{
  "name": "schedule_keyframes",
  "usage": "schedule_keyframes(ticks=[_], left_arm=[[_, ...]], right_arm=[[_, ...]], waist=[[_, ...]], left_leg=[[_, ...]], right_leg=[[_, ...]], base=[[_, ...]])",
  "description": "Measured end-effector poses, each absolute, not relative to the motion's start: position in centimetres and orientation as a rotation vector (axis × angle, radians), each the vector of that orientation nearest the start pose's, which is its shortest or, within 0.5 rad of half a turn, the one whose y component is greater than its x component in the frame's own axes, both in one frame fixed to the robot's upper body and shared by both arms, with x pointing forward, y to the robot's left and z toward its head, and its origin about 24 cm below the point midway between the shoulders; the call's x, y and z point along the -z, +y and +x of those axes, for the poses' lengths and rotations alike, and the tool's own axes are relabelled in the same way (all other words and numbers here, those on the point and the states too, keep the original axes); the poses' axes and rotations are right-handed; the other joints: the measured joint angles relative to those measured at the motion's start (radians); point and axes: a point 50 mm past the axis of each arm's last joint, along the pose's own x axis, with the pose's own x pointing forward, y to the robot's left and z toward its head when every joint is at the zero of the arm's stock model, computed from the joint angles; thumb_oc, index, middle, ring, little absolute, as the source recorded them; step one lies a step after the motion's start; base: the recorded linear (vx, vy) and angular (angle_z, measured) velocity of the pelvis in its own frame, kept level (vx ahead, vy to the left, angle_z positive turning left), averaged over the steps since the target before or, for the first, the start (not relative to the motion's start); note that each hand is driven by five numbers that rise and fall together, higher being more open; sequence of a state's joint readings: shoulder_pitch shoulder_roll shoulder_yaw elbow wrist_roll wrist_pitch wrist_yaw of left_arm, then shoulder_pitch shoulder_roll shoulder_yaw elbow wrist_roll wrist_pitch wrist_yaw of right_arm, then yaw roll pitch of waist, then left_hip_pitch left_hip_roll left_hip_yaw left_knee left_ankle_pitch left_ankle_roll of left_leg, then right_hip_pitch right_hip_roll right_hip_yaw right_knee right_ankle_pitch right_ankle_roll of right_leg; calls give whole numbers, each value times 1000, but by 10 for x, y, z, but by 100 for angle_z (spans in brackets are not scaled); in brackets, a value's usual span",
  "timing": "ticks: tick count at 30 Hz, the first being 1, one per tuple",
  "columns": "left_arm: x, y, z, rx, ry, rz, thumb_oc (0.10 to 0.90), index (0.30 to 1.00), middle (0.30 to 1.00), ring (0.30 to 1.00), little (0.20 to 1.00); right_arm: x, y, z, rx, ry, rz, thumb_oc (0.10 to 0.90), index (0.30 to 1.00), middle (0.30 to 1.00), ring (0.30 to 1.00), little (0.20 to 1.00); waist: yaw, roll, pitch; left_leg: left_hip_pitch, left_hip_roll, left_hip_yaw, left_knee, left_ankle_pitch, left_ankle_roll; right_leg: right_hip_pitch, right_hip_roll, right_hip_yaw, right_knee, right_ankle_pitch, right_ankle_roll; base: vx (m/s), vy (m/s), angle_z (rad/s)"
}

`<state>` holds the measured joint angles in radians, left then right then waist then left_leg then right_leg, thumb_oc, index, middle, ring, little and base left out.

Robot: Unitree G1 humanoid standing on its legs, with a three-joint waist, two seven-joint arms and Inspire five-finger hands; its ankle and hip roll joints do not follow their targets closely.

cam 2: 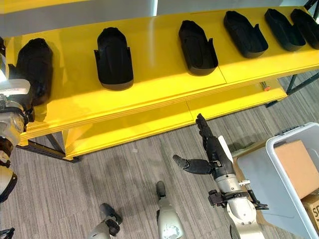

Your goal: Move parts from the plastic box to the shelf.

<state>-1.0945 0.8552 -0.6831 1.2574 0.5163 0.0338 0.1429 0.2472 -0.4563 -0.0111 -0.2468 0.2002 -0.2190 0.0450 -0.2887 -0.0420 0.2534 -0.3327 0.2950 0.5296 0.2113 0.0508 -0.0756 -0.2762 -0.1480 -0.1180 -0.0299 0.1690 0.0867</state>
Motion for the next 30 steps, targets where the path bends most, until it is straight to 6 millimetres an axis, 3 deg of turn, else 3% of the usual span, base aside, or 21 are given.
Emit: schedule_keyframes(ticks=[30], left_arm=[[-204,326,382,-321,174,1627,900,1000,1000,1000,1000]], right_arm=[[-82,-217,198,-109,-189,-253,900,1000,1000,1000,1000]], waist=[[9,-5,-5]], left_leg=[[-13,0,-12,10,-5,5]], right_leg=[[-1,-1,-9,0,1,1]], base=[[4,-3,1]])
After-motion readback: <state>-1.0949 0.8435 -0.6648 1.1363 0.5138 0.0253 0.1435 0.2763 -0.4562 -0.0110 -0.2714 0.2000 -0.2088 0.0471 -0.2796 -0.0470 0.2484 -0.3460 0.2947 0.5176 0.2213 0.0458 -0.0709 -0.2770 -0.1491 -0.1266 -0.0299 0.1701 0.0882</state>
